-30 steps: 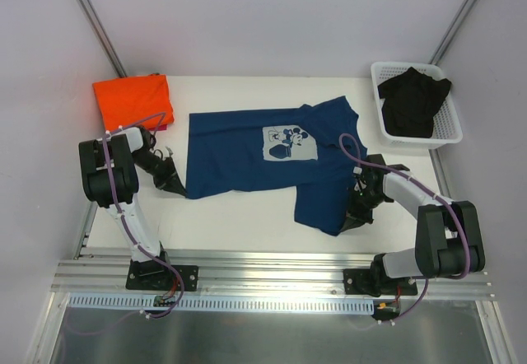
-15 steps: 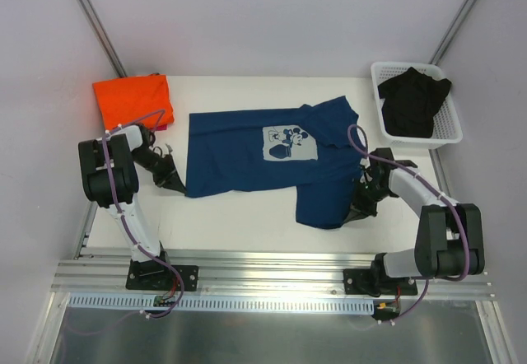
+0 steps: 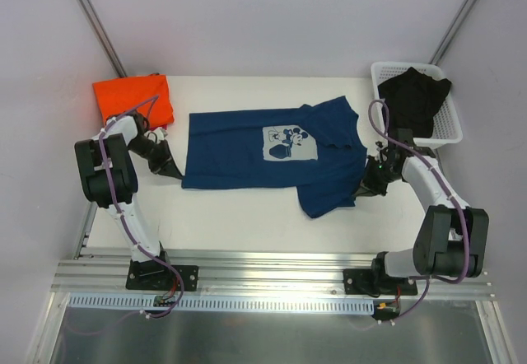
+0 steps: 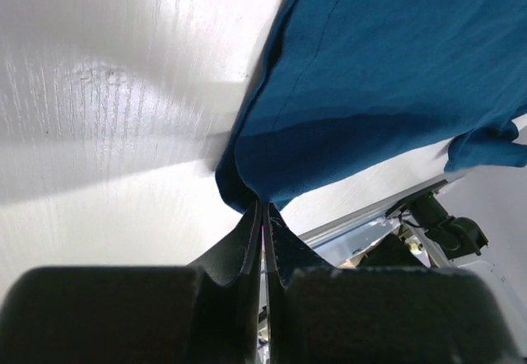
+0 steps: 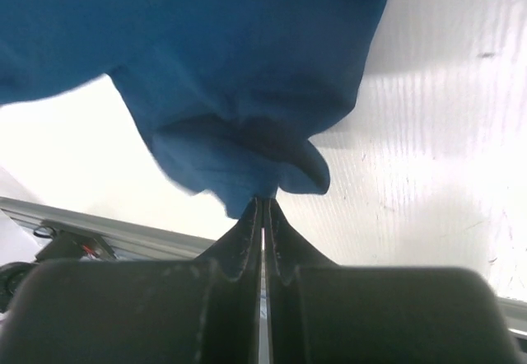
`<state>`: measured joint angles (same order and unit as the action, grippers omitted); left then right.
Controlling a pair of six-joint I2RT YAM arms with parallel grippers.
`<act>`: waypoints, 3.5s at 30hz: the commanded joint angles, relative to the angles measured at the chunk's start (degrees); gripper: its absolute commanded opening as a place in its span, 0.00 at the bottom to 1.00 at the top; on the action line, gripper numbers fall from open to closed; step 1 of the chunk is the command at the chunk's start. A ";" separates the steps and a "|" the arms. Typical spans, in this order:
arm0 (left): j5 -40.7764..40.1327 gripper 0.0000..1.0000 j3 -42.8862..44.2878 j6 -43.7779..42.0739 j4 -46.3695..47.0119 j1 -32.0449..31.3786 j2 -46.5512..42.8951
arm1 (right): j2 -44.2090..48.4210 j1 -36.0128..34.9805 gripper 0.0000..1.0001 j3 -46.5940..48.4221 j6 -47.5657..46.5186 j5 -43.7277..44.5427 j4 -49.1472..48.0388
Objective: Fold and stack the t-shirts
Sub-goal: Grap the side of the flattened tshirt closest away from the robot with both arms, then fold the other side of the tshirt into a rectangle
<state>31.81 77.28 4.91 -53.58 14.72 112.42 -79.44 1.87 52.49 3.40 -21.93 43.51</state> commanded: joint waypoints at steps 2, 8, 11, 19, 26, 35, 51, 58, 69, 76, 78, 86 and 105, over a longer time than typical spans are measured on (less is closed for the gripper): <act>1.50 0.00 3.32 -2.18 -2.49 0.40 0.08 | 0.60 2.26 0.01 5.59 -0.15 -1.27 -0.70; 2.99 0.00 7.88 -2.80 -3.11 0.22 2.19 | -1.24 3.49 0.01 9.64 0.12 -2.06 -1.40; 3.52 0.00 10.26 -2.97 -3.37 -0.30 2.54 | -1.86 3.49 0.01 10.70 0.64 -2.50 -1.76; 4.66 0.00 12.28 -3.32 -3.55 -2.06 3.07 | -4.75 3.40 0.01 13.59 1.35 -3.20 -2.99; 4.66 0.00 14.75 -3.94 -4.25 -3.12 3.60 | -7.92 3.40 0.01 20.18 2.23 -3.55 -3.69; 4.75 0.00 14.66 -4.29 -4.25 -3.73 2.89 | -10.91 3.23 0.00 23.97 3.19 -3.64 -4.83; 3.96 0.00 18.87 -3.85 -3.90 -3.65 5.17 | -13.46 3.05 0.01 26.79 3.46 -2.85 -5.80; 3.08 0.00 23.88 -3.94 -3.37 -3.65 8.95 | -16.09 2.97 0.01 29.94 2.58 -1.97 -6.24; 2.90 0.00 27.58 -3.68 -2.32 -4.44 10.71 | -24.88 -0.11 0.01 42.51 1.26 -0.30 -7.21; 1.59 0.00 30.21 -3.85 -1.26 -5.32 11.24 | -34.10 -3.44 0.01 53.67 0.56 1.10 -6.94; 0.71 0.00 30.56 -3.77 -1.00 -5.40 11.50 | -35.34 -3.89 0.01 56.22 0.29 1.37 -6.94; -1.84 0.00 32.85 -3.85 -0.12 -5.40 12.38 | -39.82 -4.24 0.01 61.41 -0.50 3.65 -7.21; -8.52 0.00 36.98 -3.15 2.17 -4.96 17.74 | -48.79 -3.71 0.00 68.80 -3.05 8.93 -7.38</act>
<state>25.82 111.96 2.09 -51.62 9.45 129.43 -127.42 -2.09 118.06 1.39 -14.15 36.73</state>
